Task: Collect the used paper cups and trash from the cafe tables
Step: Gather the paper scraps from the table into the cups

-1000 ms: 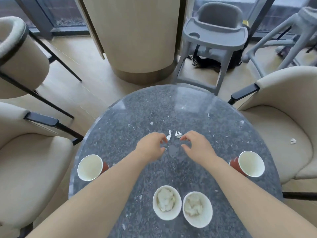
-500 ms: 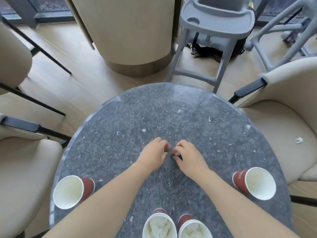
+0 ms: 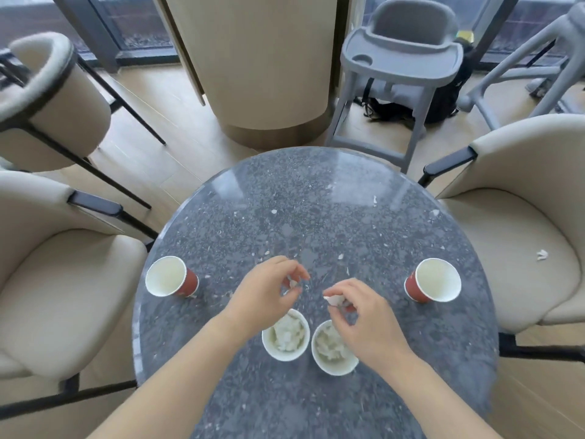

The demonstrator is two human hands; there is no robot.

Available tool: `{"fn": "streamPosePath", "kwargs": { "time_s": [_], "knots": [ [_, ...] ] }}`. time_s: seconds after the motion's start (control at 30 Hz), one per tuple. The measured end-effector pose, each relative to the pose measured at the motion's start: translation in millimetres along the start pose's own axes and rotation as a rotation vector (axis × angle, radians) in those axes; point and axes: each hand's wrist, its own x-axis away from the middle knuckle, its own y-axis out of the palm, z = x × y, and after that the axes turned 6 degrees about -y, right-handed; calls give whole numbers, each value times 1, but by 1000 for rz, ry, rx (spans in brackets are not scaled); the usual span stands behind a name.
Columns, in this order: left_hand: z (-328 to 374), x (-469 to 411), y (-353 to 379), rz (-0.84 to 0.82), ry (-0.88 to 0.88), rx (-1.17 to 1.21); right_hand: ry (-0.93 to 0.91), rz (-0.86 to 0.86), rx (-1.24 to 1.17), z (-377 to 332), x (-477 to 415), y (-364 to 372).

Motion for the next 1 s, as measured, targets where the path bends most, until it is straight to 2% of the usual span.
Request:
{"fn": "streamPosePath", "kwargs": {
  "time_s": [0.1,0.2,0.43,0.7,1.0],
  "knots": [
    [7,35,9,-15,-32,-11,3,-88,48,-6,30,1],
    [8,55,21,-28,-83,-125,4,-167,131,-1,47,1],
    [9,88,45,2,-110,-285,-40,-191,212,-1,64,-7],
    [1,101,56,-6,-252,-620,-113,-434,440,-1,72,6],
    [-10,111,44,82,-238,-555,-33,-365,389,-8,67,20]
  ]
}}
